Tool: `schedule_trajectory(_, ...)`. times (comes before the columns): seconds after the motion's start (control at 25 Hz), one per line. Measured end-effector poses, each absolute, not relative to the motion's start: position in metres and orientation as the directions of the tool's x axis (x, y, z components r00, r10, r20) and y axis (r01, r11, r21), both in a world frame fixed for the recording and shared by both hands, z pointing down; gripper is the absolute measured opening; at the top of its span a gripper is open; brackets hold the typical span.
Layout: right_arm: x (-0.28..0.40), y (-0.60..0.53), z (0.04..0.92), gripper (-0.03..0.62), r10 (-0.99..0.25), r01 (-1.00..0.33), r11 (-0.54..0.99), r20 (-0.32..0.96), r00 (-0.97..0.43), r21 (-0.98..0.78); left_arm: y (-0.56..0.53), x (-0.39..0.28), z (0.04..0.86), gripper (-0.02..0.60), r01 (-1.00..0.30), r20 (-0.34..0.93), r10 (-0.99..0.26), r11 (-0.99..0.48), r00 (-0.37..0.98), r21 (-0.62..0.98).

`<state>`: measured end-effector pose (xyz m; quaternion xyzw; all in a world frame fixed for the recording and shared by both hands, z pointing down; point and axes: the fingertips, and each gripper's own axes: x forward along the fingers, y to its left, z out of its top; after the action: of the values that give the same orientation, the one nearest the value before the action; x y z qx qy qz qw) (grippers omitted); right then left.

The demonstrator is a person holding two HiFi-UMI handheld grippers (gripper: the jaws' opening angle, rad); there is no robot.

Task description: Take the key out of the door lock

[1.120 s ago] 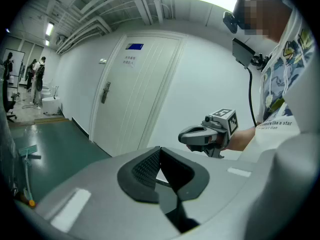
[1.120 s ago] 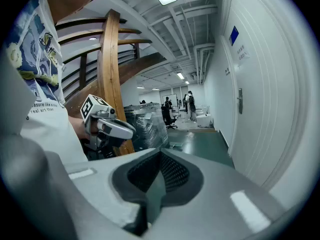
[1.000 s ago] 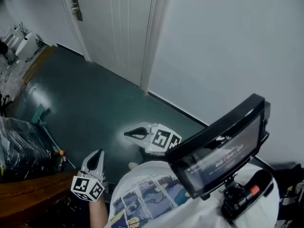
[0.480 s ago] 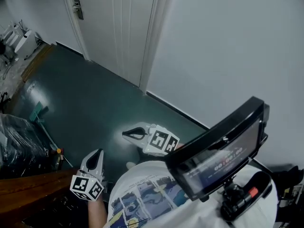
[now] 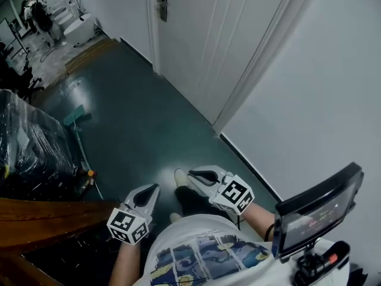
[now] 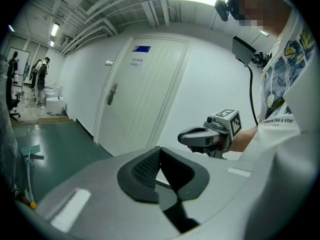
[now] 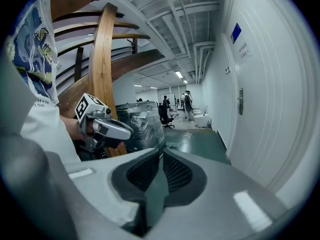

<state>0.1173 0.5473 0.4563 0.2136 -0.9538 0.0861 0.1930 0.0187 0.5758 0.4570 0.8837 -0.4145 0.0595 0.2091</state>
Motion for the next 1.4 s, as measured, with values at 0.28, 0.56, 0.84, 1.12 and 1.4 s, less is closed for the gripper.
schedule_trajectory(0.28,0.087,0.428,0.446,0.016,-0.345,-0.398,0.914,0.367,-0.864,-0.077,0.472,-0.016,0.442,0.005,-0.807,0.287,-0.758,-0.515,0.586,0.289)
schedule_trajectory(0.56,0.084,0.31,0.429,0.017,-0.322,-0.353,0.935,0.352,-0.879,-0.027,0.354,-0.031,0.412,0.005,-0.843,0.268,-0.804,-0.469,0.531,0.265)
schedule_trajectory(0.84,0.084,0.229,0.437,0.016,-0.363,-0.406,0.913,0.357,-0.861,-0.051,0.274,-0.043,0.418,0.005,-0.84,0.287,-0.795,-0.466,0.535,0.277)
schedule_trajectory(1.12,0.04,0.168,0.453,0.017,-0.405,-0.464,0.883,0.399,-0.823,-0.062,0.19,-0.091,0.431,0.005,-0.799,0.263,-0.76,-0.52,0.594,0.303)
schedule_trajectory(1.4,-0.028,0.093,0.428,0.017,-0.473,-0.529,0.848,0.402,-0.784,-0.033,0.1,-0.152,0.409,0.006,-0.738,0.228,-0.706,-0.601,0.67,0.307)
